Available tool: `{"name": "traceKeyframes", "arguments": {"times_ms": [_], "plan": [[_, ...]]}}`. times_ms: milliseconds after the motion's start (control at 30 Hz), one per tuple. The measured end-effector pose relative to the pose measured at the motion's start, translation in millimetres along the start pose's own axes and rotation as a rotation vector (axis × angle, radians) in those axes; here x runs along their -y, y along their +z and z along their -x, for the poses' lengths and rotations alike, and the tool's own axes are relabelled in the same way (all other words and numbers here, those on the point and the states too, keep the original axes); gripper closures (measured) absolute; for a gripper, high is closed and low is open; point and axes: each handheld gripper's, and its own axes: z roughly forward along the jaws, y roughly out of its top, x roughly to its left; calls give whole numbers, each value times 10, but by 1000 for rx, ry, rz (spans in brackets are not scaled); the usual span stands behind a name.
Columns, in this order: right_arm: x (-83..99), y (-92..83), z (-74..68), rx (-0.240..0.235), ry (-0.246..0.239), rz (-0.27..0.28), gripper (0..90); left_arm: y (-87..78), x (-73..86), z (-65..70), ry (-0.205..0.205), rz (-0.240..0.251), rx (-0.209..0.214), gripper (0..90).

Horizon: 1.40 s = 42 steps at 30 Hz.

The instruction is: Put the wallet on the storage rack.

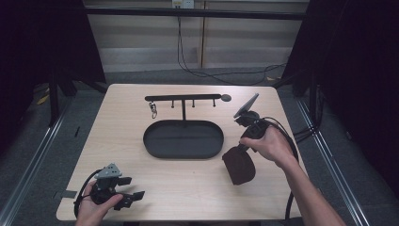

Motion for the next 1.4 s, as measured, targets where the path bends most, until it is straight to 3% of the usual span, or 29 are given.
{"name": "traceKeyframes", "arguments": {"times_ms": [267, 800, 1100, 1400], "plan": [[-102, -81, 25, 16, 7, 8, 746, -4, 6, -28, -26, 8, 1, 211], [-319, -201, 8, 46, 1, 19, 746, -1, 3, -14, -7, -4, 4, 211], [-392, -237, -42, 38, -9, 33, 746, 3, 2, -11, -6, -10, 9, 211], [-487, -244, 37, 44, 15, 53, 747, 11, 6, 1, -2, -18, 17, 211]]}}
